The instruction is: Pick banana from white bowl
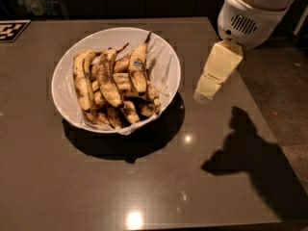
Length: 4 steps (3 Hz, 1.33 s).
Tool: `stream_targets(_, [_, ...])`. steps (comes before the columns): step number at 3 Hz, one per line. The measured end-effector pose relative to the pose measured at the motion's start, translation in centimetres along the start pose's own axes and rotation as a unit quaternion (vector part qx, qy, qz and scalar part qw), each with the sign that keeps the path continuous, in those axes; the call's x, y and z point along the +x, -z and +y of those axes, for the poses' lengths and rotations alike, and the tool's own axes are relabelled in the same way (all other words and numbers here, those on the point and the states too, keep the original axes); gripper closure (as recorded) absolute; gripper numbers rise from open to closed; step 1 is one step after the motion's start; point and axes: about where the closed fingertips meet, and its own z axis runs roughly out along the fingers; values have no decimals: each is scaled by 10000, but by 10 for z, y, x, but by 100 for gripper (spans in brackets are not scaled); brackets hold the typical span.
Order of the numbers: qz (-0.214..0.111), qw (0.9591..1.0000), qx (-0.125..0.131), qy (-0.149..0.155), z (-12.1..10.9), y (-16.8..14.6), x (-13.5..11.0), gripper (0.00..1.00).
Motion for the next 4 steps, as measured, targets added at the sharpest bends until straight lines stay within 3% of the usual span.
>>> stream_targets(1, [-110,9999,49,-20,-2,1,-5,0])
stream_targets(3, [139,9979,514,-369,1,-20,-31,0])
stream_targets(4, [78,9976,555,-398,0,-18,-33,0])
